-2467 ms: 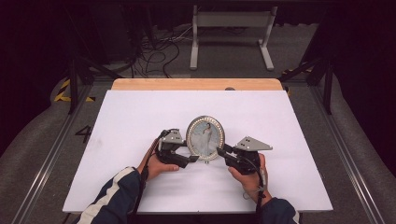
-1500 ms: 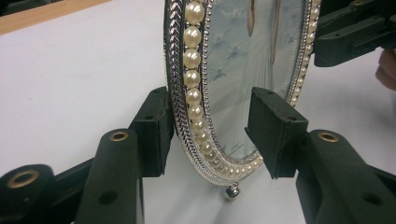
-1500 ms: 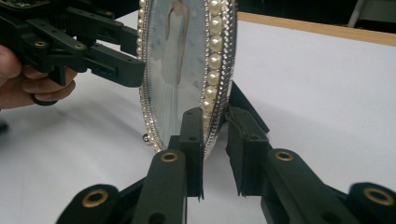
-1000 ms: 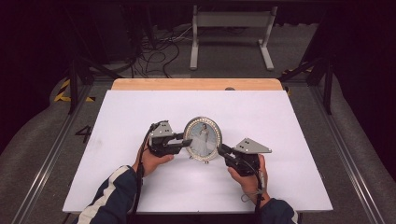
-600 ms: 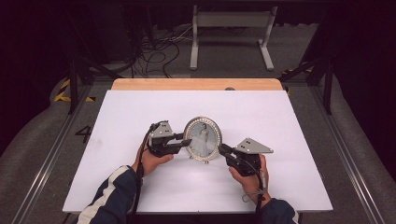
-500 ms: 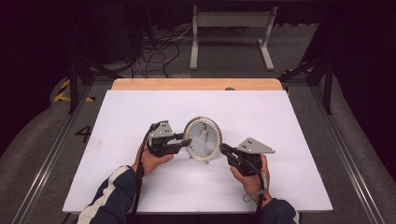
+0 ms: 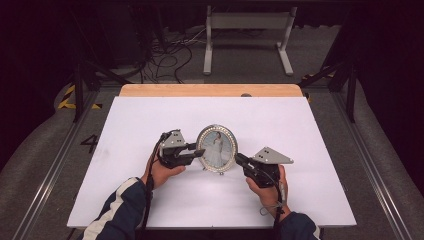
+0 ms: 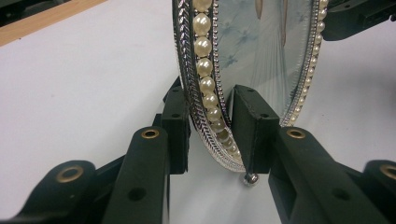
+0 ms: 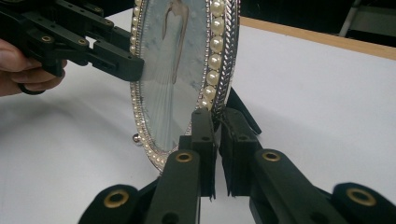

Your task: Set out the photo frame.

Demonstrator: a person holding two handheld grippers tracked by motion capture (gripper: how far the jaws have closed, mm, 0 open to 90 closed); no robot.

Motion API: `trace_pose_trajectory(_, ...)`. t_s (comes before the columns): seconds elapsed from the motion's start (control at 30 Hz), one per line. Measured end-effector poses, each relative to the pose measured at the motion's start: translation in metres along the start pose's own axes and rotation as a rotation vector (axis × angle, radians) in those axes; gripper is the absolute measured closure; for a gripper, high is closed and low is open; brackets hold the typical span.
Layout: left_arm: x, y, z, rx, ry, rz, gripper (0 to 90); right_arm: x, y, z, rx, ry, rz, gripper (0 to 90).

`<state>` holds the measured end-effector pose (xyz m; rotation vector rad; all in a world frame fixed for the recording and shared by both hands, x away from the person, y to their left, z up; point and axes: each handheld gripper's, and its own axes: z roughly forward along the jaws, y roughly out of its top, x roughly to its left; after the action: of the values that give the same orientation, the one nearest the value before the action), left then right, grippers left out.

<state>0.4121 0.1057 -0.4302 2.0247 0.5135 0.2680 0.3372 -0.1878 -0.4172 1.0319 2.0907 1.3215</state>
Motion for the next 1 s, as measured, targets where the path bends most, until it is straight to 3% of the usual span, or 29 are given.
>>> trace_pose_trajectory(0.4,-0.004,0.000,0.000,0.006,0.027,0.012,66.9,-0.002,0.002,0.004,-0.006,-0.016,0.003,84.1)
trace_pose_trajectory(1.0,-0.005,0.001,0.000,0.013,0.031,0.015,66.7,-0.007,0.004,0.012,-0.009,-0.038,0.012,83.8)
